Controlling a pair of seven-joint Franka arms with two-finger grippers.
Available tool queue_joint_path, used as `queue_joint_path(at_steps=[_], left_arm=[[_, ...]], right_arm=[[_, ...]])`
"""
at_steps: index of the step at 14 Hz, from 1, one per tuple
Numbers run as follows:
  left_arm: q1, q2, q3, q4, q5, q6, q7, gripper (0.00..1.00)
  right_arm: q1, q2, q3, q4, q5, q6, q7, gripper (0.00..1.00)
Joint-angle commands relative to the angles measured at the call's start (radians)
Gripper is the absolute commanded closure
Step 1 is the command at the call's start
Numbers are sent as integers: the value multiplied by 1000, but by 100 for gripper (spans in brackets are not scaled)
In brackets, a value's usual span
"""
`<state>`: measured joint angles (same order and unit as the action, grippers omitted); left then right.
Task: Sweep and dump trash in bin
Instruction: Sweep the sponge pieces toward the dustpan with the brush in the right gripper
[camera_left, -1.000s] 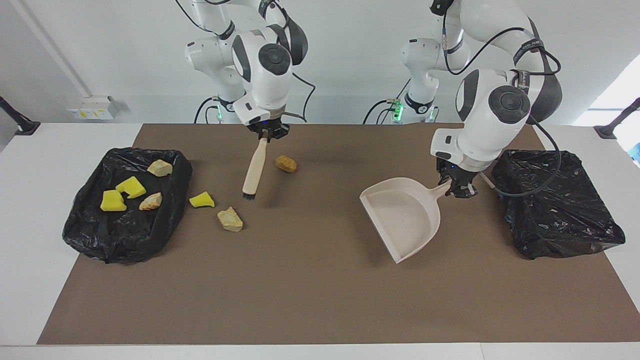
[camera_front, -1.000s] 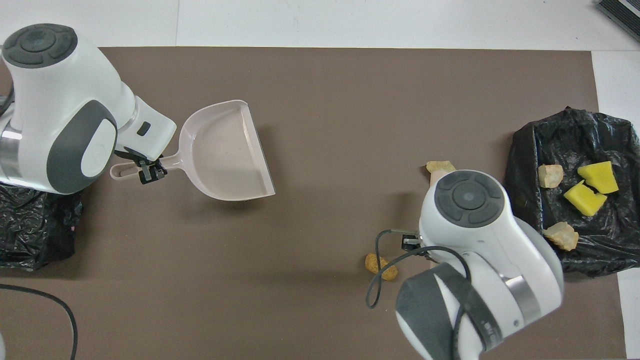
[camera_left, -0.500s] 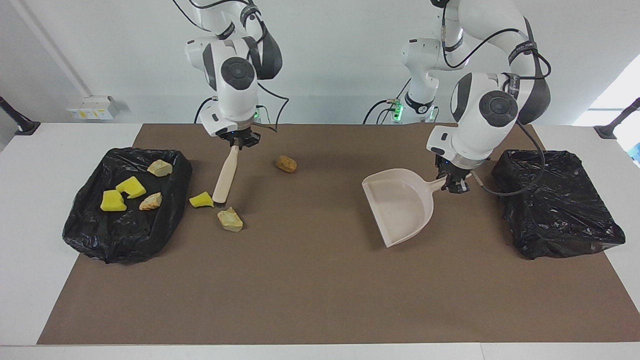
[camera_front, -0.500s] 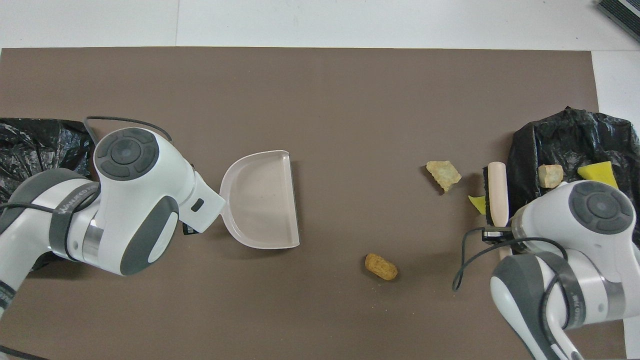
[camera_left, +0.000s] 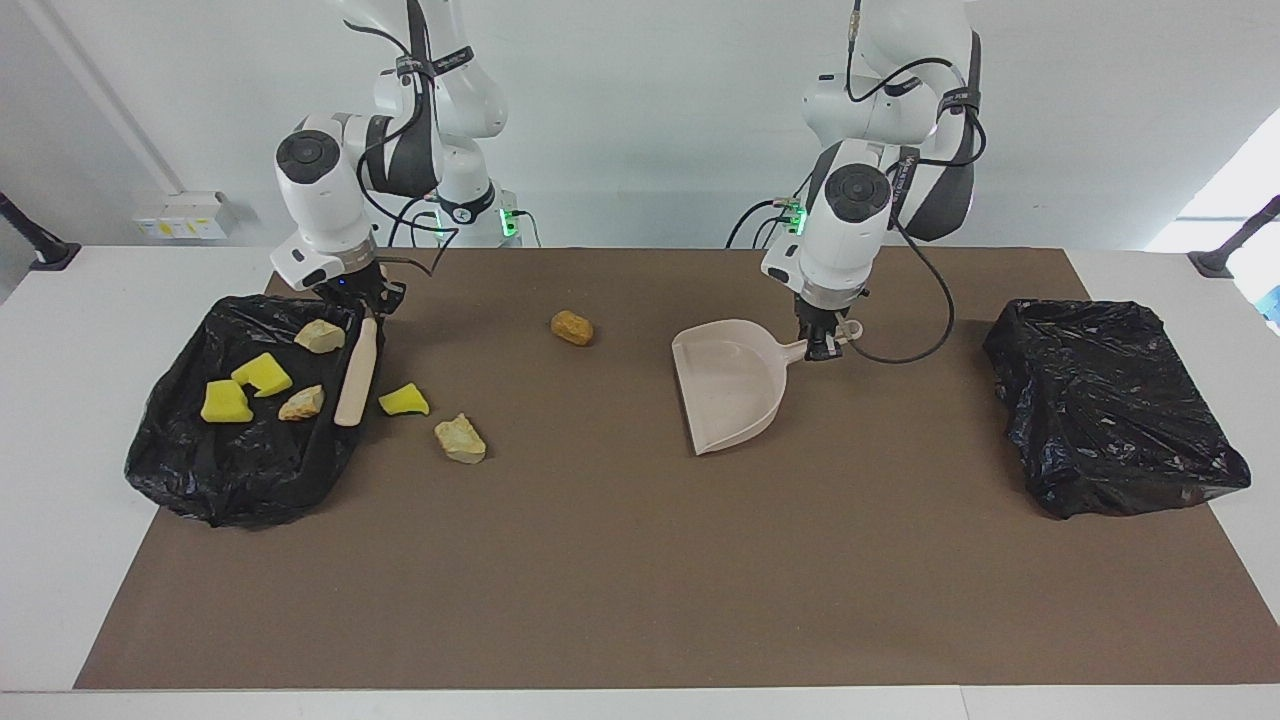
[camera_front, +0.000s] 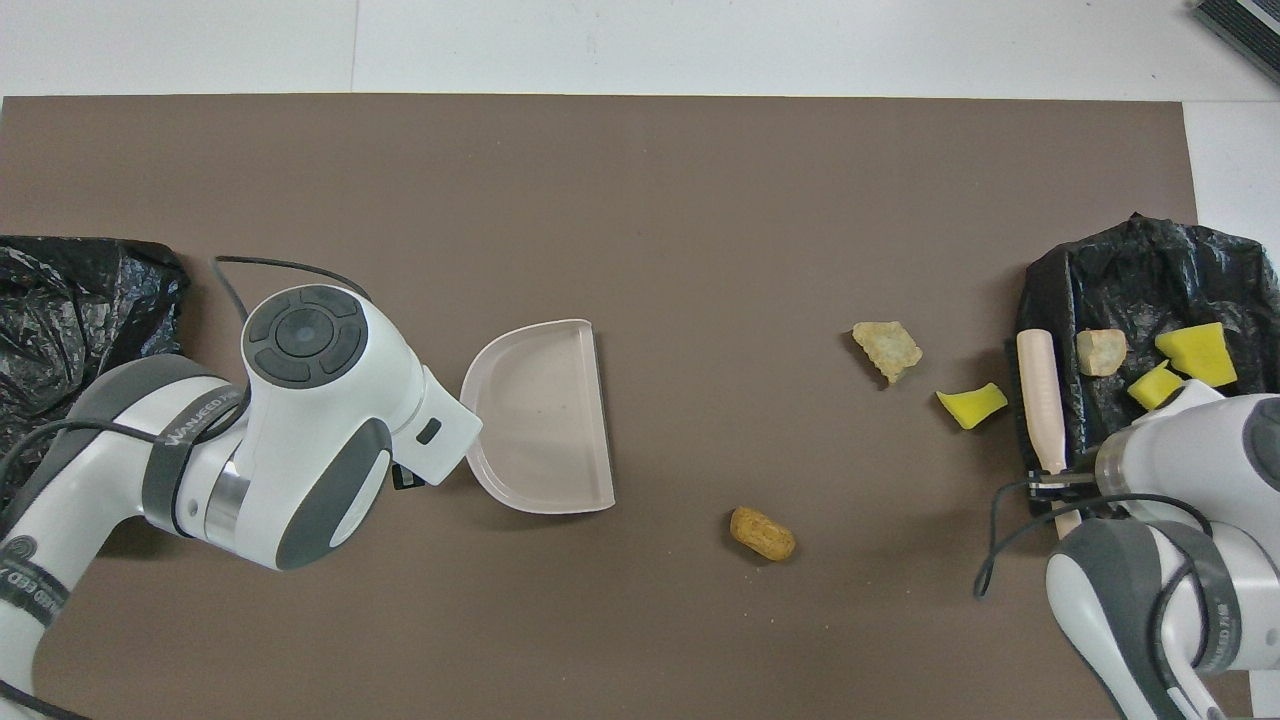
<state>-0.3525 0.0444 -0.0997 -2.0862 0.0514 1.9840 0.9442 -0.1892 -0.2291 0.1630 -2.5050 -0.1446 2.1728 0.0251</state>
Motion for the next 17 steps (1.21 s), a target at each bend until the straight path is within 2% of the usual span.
queue_joint_path(at_steps=[1,7,14,17], left_arm=[[-31,-37,11,-54,8,38,-35,100],[-29,-44,11,-68,8,36,-36,100],[-16,-41,11,-109,2,79,-38,100],[-16,-44,11,-118,-7,81,-68,100]], right_arm=[[65,17,4,-6,-9,24,33,100],[253,53,6,60,57,12,26,100],[365,106,9,123,105,9,45,100],[414,131,9,147,166,15,90,100]])
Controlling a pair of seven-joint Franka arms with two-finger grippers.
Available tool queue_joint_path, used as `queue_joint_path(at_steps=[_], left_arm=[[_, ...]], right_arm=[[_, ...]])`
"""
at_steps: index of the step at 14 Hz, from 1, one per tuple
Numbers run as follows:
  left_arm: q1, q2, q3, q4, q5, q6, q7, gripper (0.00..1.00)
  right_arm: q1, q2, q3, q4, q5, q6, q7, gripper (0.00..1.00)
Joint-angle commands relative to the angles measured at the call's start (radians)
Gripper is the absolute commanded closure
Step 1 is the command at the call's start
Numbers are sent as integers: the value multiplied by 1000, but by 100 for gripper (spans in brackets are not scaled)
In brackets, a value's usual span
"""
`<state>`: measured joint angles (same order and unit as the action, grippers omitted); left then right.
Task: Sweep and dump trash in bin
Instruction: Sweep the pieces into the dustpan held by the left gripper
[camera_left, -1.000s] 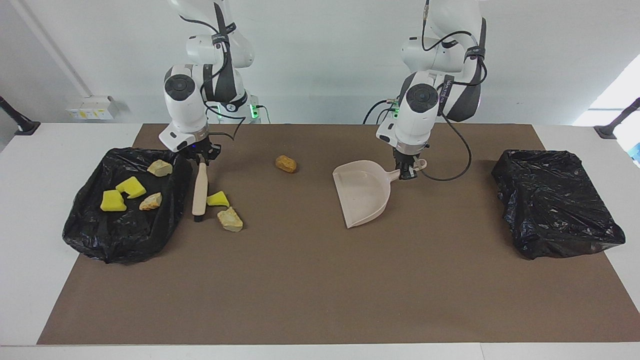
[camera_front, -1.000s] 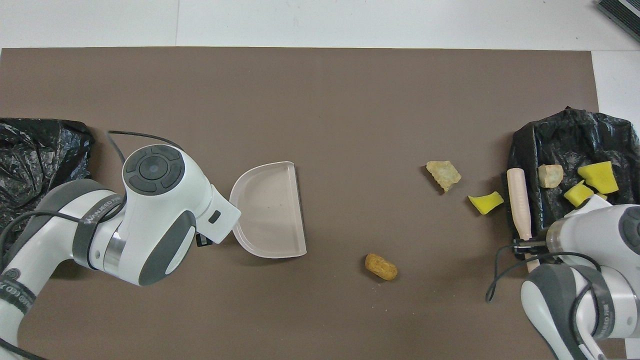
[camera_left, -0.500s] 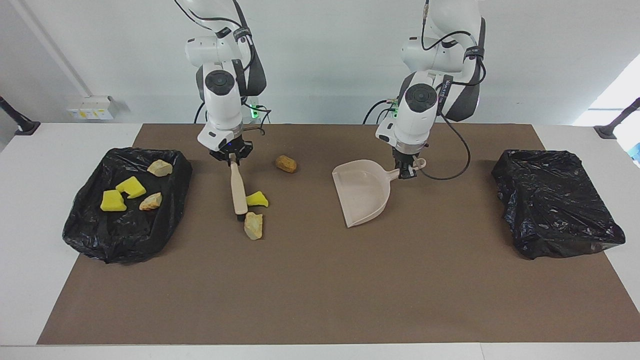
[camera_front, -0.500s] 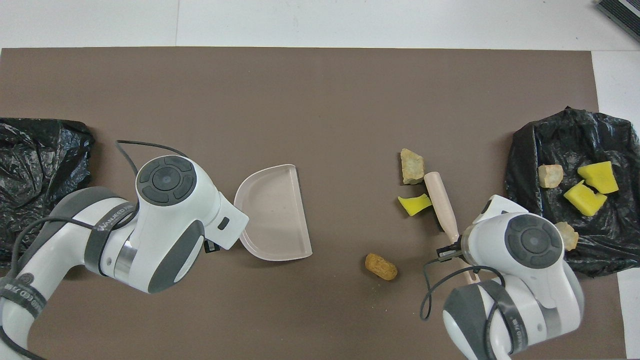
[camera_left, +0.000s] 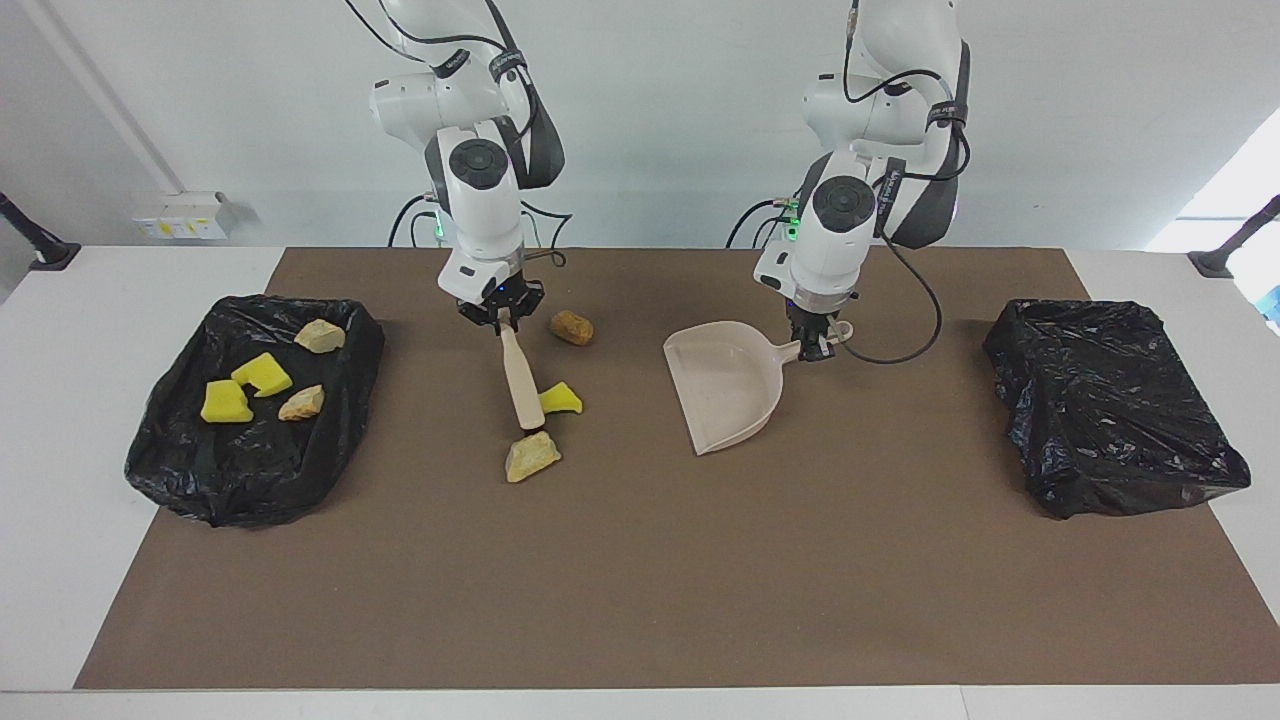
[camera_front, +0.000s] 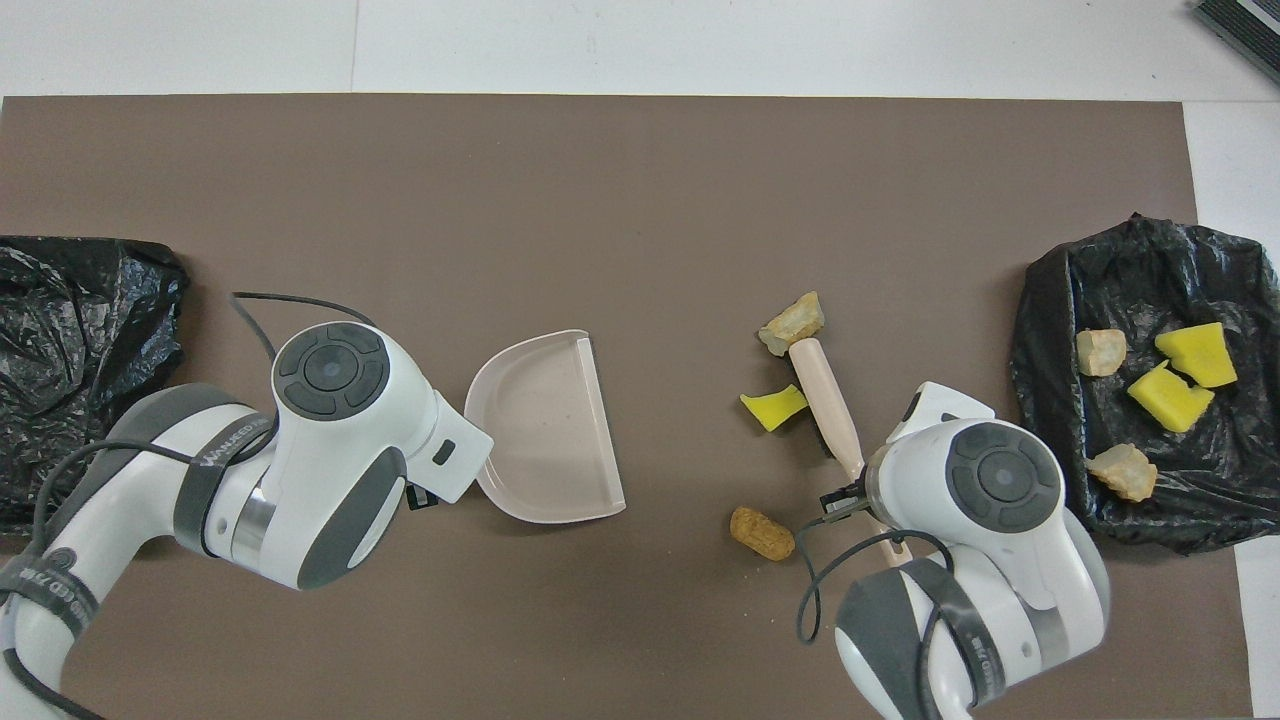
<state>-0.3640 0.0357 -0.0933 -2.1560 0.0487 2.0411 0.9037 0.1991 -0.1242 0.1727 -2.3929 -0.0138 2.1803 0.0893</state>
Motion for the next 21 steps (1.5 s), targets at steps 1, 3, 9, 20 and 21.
queue_joint_path(at_steps=[1,3,9,20,21], left_arm=[[-4,-36,4,-48,-4,24,-31,100],[-4,-36,4,-48,-4,24,-34,100],[-4,-34,4,-47,-4,24,-35,100],[-4,-34,4,-47,-10,27,-37,100],[-4,-34,4,-47,-10,27,-37,100]], right_arm=[[45,41,-1,52,57,4,46,100],[100,89,1,95,77,7,134,100],[273,212,1,260,216,18,315,100],[270,106,-10,288,342,-239,664,100],[269,78,-12,276,333,-293,647,100]])
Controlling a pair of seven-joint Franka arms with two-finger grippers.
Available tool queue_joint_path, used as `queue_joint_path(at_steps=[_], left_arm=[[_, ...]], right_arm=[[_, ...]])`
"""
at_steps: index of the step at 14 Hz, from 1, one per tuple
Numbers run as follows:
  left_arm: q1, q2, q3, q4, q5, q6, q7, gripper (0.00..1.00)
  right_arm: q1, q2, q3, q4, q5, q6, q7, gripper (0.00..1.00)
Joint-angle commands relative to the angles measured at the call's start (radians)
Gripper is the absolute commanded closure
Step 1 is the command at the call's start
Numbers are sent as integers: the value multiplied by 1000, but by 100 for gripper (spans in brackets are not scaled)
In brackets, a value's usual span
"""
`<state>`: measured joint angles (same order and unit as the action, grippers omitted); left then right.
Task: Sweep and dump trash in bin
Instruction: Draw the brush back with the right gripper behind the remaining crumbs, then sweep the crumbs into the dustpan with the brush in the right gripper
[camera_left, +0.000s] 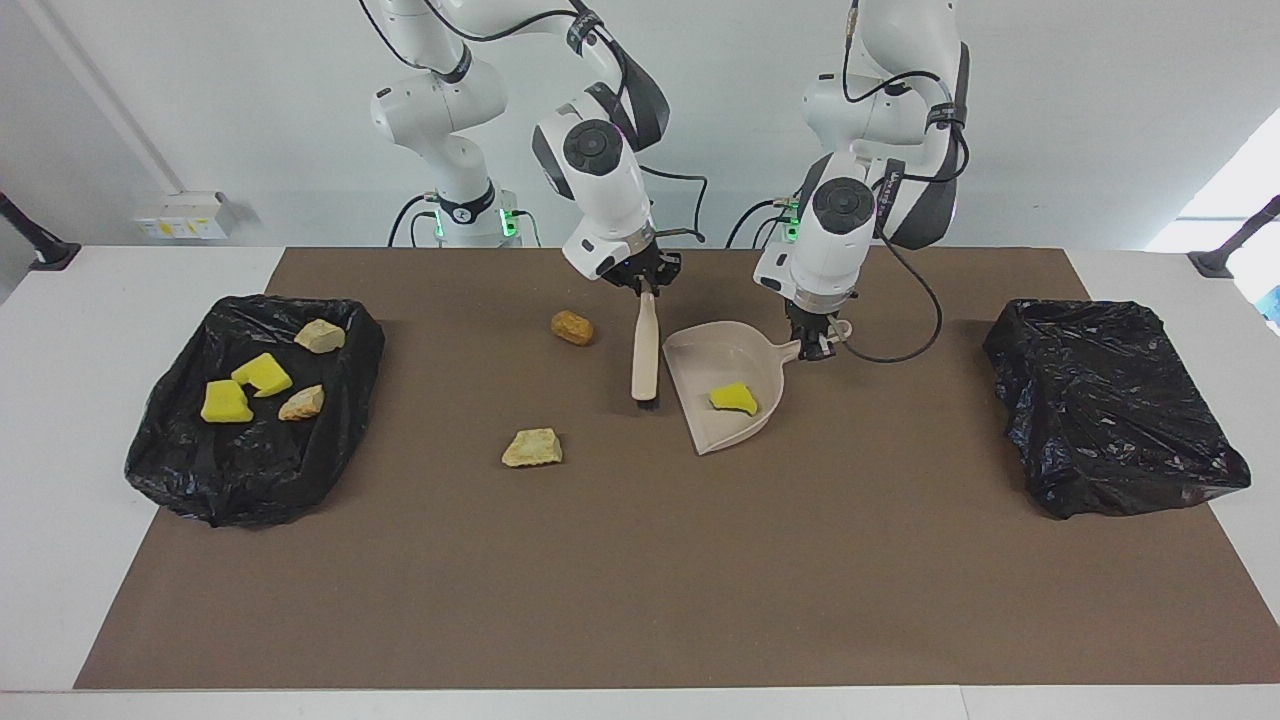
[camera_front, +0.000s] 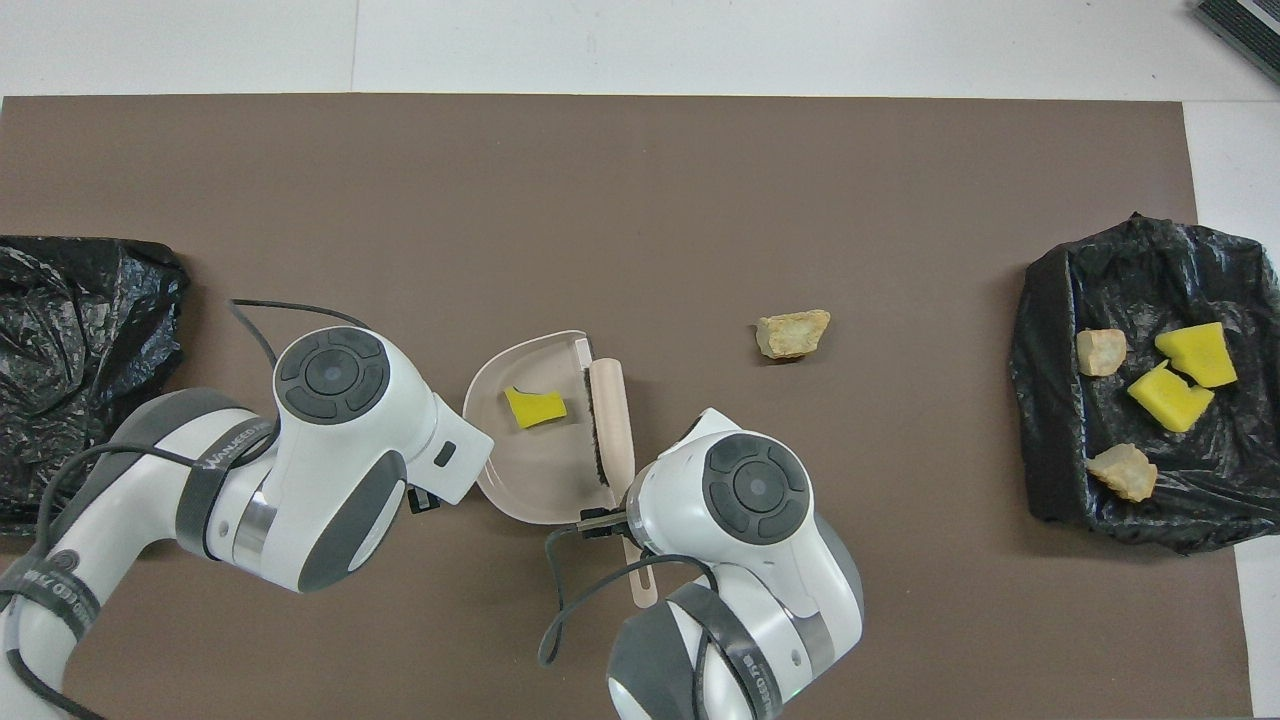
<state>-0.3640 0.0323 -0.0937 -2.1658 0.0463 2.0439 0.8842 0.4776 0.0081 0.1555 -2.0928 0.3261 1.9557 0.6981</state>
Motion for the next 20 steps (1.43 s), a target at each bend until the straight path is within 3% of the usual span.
queue_joint_path(at_steps=[1,3,8,12,14,15,20], left_arm=[[-4,-31,5,-37,-8,24,-18,100],[-4,-31,5,-37,-8,25,-18,100],[-4,-31,5,-37,-9,27,-18,100],[-4,-31,5,-37,-13,30,-18,100],[-4,-31,5,-37,-14,30,-18,100],[-4,-29,5,-37,-14,32,-19,100],[-4,-31,5,-37,-14,32,-19,100]], right_arm=[[-17,-77,7,-35,-28,-125,9,100],[-31,-108,9,-39,-33,-179,70,100],[-22,-137,12,-59,-36,-265,433,100],[1,-253,16,-212,-18,-247,626,100],[25,-318,16,-312,-15,-169,633,100],[44,-312,18,-343,-12,-102,635,100],[72,-145,16,-331,-15,196,598,100]])
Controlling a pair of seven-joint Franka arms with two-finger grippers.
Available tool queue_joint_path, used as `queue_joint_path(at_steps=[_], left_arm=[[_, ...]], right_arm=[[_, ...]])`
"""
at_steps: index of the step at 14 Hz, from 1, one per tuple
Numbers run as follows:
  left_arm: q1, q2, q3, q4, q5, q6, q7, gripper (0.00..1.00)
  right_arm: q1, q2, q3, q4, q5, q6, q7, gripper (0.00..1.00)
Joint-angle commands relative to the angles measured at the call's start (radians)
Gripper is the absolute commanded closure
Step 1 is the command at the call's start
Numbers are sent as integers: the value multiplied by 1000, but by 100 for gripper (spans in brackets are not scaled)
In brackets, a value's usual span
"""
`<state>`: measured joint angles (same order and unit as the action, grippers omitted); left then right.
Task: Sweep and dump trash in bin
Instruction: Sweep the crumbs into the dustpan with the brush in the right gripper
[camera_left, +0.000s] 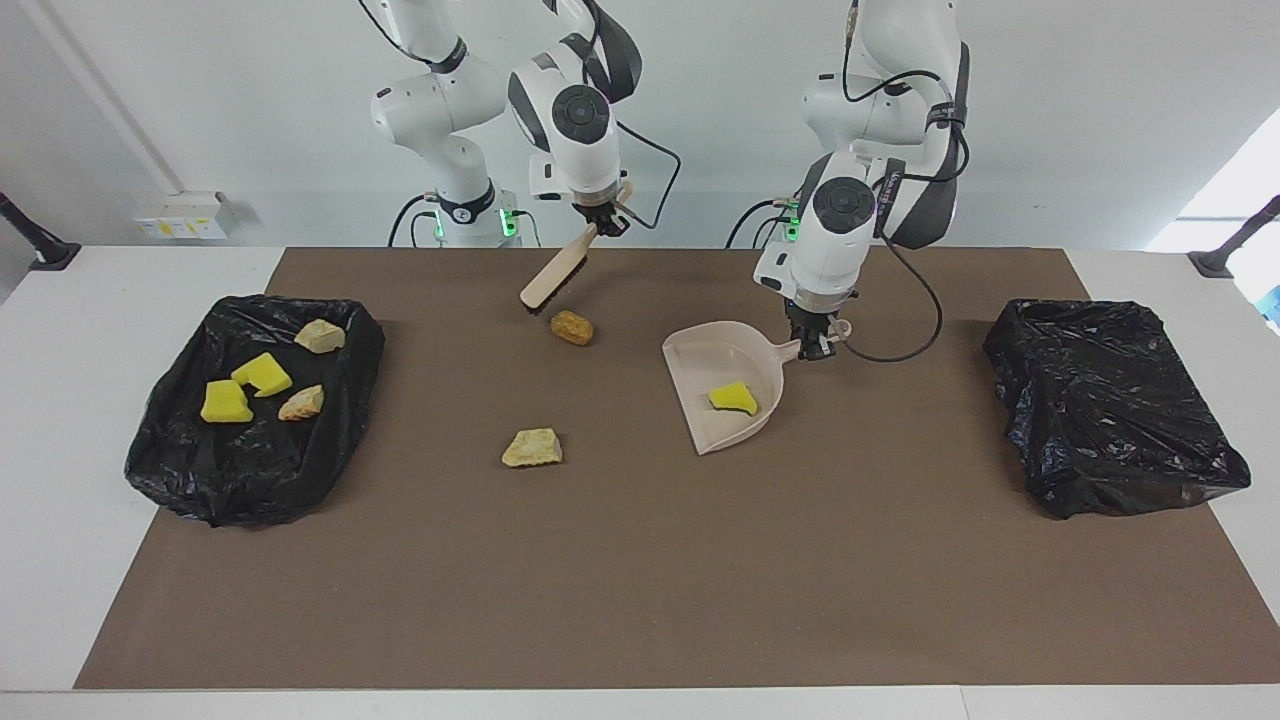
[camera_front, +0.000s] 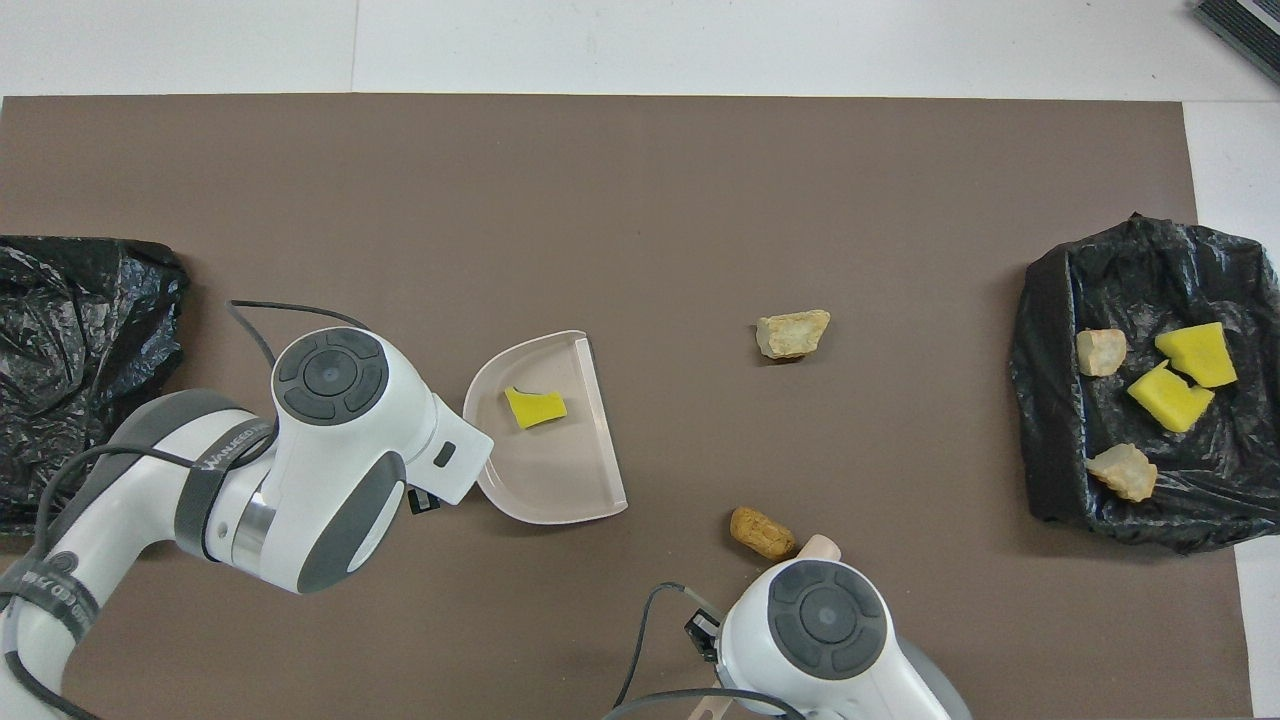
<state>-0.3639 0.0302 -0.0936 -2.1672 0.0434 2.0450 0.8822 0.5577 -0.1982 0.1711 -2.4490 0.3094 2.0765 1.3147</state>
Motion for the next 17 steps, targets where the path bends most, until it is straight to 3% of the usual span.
queue_joint_path(at_steps=[1,7,11,17], left_arm=[[-4,-29,6,-36,-11,29,-15,100],[-4,-30,5,-42,-11,31,-14,100],[2,-39,6,-65,-34,58,-12,100],[2,-38,6,-66,-46,72,-15,100]], right_arm=[[-21,103,-2,63,2,91,-70,100],[-123,262,-2,274,-9,125,-329,100],[-116,351,2,370,0,163,-362,100],[-70,381,10,427,106,165,-830,100]])
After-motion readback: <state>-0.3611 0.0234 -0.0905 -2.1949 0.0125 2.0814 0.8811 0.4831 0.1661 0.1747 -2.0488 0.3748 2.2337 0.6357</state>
